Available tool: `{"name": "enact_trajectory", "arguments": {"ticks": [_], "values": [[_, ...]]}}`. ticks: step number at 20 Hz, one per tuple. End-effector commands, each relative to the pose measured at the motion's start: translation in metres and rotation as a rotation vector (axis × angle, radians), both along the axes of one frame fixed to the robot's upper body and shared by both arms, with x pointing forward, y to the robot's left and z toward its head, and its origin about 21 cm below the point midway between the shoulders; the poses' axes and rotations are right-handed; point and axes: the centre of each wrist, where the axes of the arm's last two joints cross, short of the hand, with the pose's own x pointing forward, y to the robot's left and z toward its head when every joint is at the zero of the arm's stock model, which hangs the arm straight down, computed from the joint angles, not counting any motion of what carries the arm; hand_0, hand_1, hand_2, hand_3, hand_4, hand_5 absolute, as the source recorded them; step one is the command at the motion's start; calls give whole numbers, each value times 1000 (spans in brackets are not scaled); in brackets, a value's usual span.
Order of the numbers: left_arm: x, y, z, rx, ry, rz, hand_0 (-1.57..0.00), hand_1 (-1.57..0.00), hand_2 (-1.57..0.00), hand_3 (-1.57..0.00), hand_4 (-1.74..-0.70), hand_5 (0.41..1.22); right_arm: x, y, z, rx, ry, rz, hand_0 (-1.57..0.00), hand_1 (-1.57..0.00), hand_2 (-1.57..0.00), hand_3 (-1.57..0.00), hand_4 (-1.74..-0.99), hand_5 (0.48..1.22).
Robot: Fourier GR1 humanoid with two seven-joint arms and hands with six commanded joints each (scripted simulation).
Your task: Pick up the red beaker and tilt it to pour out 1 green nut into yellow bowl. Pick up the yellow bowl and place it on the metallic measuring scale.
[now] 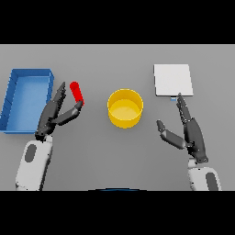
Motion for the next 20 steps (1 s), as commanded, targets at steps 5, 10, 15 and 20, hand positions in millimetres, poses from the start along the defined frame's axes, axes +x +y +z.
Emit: {"name": "enact_trajectory", "arguments": {"ticks": [5,10,15,20], "values": [[24,-13,0,6,-47,-45,1,1,1,1,-1200,651,-1,3,2,-1,5,-2,1,1,1,1,-1222,627],[46,-22,-2,54,-14,-31,1,1,1,1,-1196,664,1,0,2,9,16,-14,1,1,1,1,-1233,634],[59,-22,-9,36,-24,-19,1,1,1,1,-1228,687,-4,0,2,10,-5,-10,1,1,1,1,-1242,642],[66,-30,-21,-76,-58,2,-4,-7,-54,-37,-1328,738,-6,0,4,12,1,-16,1,1,1,1,-1244,644]]}}
